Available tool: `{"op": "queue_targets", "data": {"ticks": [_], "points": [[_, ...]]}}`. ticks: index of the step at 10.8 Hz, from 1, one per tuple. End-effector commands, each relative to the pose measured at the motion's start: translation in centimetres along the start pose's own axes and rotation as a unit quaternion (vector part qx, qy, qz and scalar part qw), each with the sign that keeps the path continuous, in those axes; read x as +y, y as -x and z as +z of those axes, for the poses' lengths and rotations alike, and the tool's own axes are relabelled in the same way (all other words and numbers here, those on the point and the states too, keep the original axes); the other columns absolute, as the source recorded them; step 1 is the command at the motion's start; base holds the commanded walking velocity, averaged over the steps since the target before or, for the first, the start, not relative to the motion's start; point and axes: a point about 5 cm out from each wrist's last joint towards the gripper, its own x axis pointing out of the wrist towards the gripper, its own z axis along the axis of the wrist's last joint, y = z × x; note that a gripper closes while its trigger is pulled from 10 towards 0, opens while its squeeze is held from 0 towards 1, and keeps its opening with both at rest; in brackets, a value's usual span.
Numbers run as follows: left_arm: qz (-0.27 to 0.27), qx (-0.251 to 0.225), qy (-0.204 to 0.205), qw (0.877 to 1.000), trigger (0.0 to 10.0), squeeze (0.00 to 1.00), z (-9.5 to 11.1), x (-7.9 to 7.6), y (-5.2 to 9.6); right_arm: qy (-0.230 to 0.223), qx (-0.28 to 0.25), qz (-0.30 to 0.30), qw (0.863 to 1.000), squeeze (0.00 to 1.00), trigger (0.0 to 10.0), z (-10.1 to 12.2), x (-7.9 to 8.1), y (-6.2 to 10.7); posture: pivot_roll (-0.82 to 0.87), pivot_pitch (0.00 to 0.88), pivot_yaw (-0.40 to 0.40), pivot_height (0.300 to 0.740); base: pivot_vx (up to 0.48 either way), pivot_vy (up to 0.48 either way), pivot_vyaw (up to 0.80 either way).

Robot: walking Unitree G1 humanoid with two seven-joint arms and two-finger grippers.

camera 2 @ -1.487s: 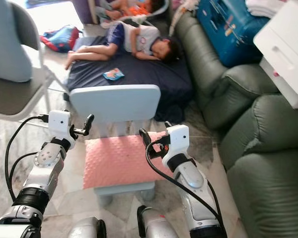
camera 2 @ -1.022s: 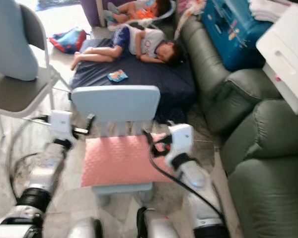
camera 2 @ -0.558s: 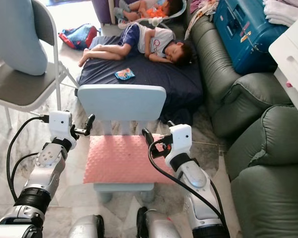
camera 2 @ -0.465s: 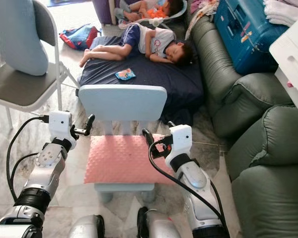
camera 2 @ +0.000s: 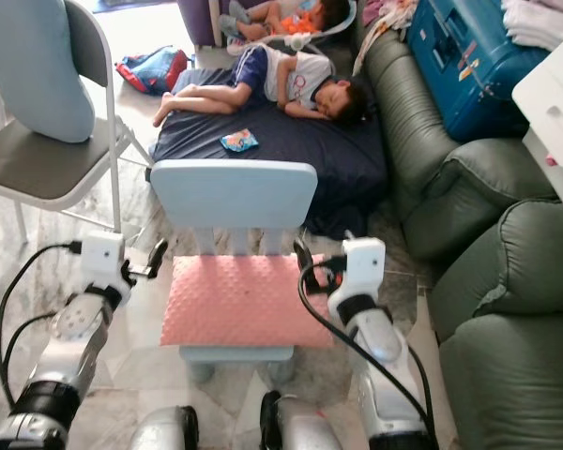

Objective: Move the pillow to the sofa

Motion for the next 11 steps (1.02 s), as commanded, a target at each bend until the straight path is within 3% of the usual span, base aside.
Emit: {"op": "queue_targets", "data": {"ticks": [1,4,8,11], "points": [[0.009,-0.001,-0.002,1.000,10.0,0.00,0.14,0.42,0.21,-0.006,0.002,-0.008,1.000,0.00,10.0,-0.19,-0.19,0.23,-0.07,0.177,-0.029,0.723,0.000,0.000,0.00],[0.015,0.001,0.001,1.000,10.0,0.00,-0.01,0.78,0.70,-0.012,0.003,-0.007,1.000,0.00,10.0,-0.34,-0.09,0.27,-0.07,0.184,-0.028,0.684,0.000,0.000,0.00],[0.015,-0.002,-0.001,1.000,10.0,0.00,0.47,0.78,0.30,-0.012,0.003,-0.006,1.000,0.00,10.0,-0.34,-0.21,0.07,-0.07,0.183,-0.024,0.624,0.000,0.000,0.00],[0.017,-0.003,-0.004,1.000,10.0,0.00,0.57,0.91,0.24,-0.014,0.003,0.002,1.000,0.00,10.0,-0.35,-0.14,0.05,-0.07,0.181,-0.029,0.624,0.000,0.000,0.00]]}}
